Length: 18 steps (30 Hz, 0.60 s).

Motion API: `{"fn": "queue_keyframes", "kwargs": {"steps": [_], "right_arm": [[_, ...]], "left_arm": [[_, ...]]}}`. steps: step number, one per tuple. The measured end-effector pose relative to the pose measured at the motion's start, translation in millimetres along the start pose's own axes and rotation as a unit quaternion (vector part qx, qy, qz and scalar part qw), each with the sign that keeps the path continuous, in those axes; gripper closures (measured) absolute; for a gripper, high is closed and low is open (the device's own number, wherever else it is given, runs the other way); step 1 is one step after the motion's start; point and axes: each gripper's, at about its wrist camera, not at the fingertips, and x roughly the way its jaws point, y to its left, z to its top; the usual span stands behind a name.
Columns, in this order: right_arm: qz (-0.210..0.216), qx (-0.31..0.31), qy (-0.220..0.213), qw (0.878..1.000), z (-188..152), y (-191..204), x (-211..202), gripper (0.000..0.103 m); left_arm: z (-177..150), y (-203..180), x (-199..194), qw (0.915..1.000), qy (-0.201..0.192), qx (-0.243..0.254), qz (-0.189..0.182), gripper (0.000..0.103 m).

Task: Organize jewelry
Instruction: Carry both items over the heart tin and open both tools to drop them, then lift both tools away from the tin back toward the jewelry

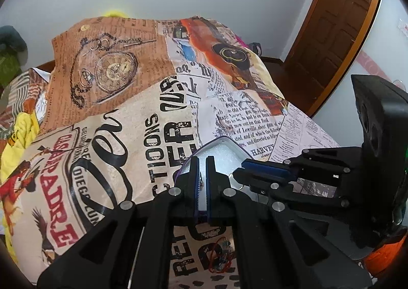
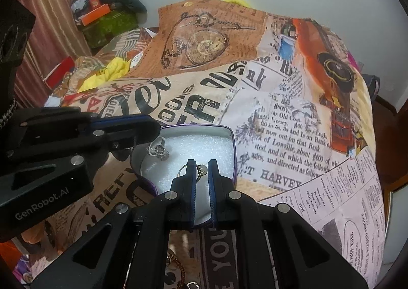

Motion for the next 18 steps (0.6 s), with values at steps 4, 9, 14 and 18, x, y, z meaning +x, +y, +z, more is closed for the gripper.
{"fn": "queue_keyframes", "kwargs": {"steps": [4, 9, 14, 18], "right_arm": [[-0.010, -0.008, 0.004, 1.000, 0, 4, -5, 0.090], [-0.022, -0.008, -0.011, 1.000, -2, 7, -21, 0.072], [-0.038, -0.010, -0.026, 0.999, -4, 10, -42, 0.072], [-0.050, -0.009, -0.039, 0.998, -7, 12, -59, 0.071]], "left_arm": [[0, -2, -10, 1.0000, -0.003, 0.002, 0.008, 0.100], [-1, -2, -28, 0.9997, -0.018, -0.001, 0.017, 0.094], [-5, -4, -47, 0.9991, -0.030, -0.004, 0.029, 0.079], [-9, -7, -61, 0.9986, -0.034, -0.001, 0.040, 0.079]]}}
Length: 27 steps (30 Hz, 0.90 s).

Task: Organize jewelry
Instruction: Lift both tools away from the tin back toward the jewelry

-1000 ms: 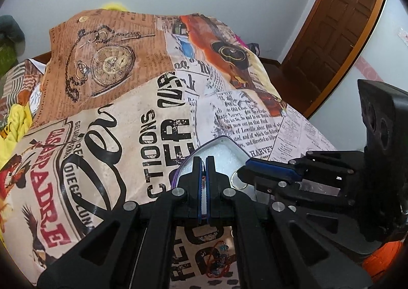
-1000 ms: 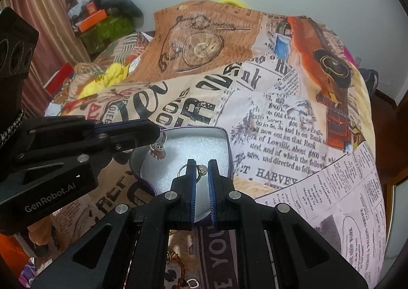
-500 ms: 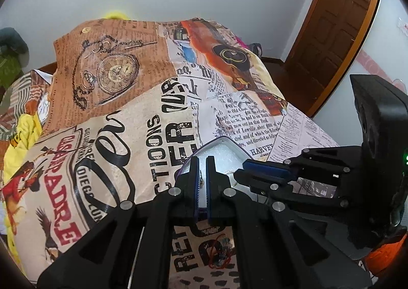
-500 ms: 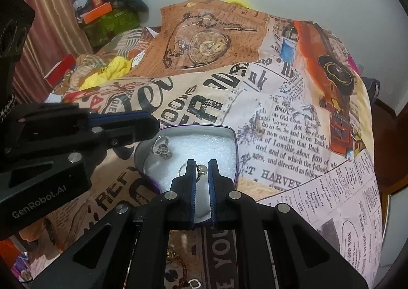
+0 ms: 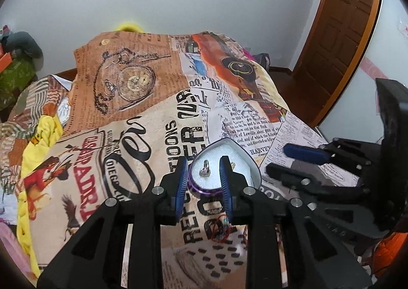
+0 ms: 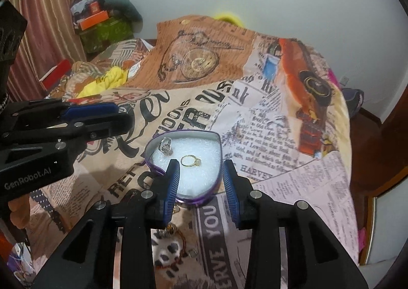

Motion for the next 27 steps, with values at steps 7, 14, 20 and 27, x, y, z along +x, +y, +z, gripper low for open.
{"fn": "queue_keyframes", "kwargs": {"steps": [7, 14, 20, 27], "right_arm": [[-0.013, 0.005, -0.014, 1.000, -8, -1, -27, 0.071], [-0.024, 0.017, -0.019, 0.999, -19, -5, -44, 0.071], [-0.026, 0.026, -0.006, 0.999, -35, -10, -41, 0.064], [-0.019, 0.039, 0.034, 0.998, -60, -16, -27, 0.063]], "left_arm": [[-12, -1, -23, 0.9999, 0.000, 0.002, 0.015, 0.076], [-24, 3, -36, 0.9997, 0.006, -0.003, 0.025, 0.070], [-41, 4, -29, 0.9991, 0.035, -0.003, 0.023, 0.070], [-65, 0, -6, 0.9971, 0.075, -0.002, 0.008, 0.070]]}}
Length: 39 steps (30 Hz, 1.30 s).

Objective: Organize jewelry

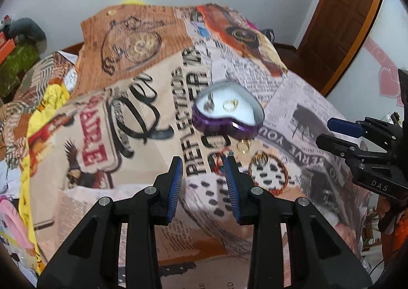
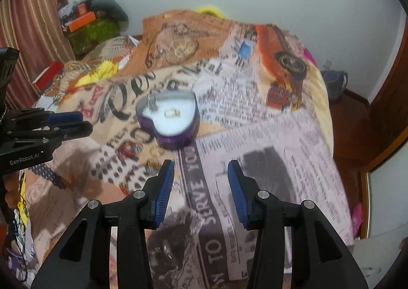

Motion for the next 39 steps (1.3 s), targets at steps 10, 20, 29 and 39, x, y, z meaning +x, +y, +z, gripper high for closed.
{"fn": "queue_keyframes", "kwargs": {"steps": [10, 20, 29, 39], "right_arm": [[0.016, -0.009, 0.053, 0.998, -27, 1, 32, 0.063], [0.036, -0.037, 0.048, 0.998, -22, 11, 45, 0.063], [0.046, -0.046, 0.038, 0.997, -21, 13, 50, 0.069], [0.050, -0.054, 0.035, 0.997, -17, 23, 53, 0.093]], "left_arm": [[-14, -12, 33, 0.9990, 0.037, 0.022, -0.013, 0.070], [-10, -20, 50, 0.9980, 0.032, 0.054, -0.010, 0.070], [-9, -19, 57, 0.9982, 0.022, 0.052, -0.018, 0.072], [-8, -17, 56, 0.9986, 0.017, 0.049, -0.008, 0.097]]}}
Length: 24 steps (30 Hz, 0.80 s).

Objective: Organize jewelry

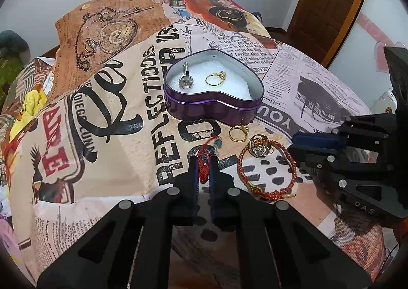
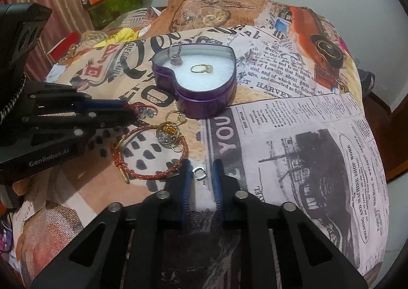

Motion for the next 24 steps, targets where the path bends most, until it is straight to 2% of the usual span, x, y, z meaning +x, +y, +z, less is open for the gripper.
{"fn": "queue_keyframes", "kwargs": {"steps": [4, 12, 24], "right_arm": [[0.007, 0.013, -0.001, 1.000, 0, -3, -2, 0.093], [0.009, 0.033, -0.004, 0.999, -1, -9, -11, 0.093], [-0.005, 0.050, -0.045, 0.998, 11, -17, -41, 0.093]], "left_arm": [[0, -1, -5, 0.9998, -0.008, 0.000, 0.015, 0.097], [2, 2, -25, 0.9994, -0.029, -0.012, 0.014, 0.097], [11, 0, -58, 0.9974, -0.069, -0.018, 0.012, 0.097]]}}
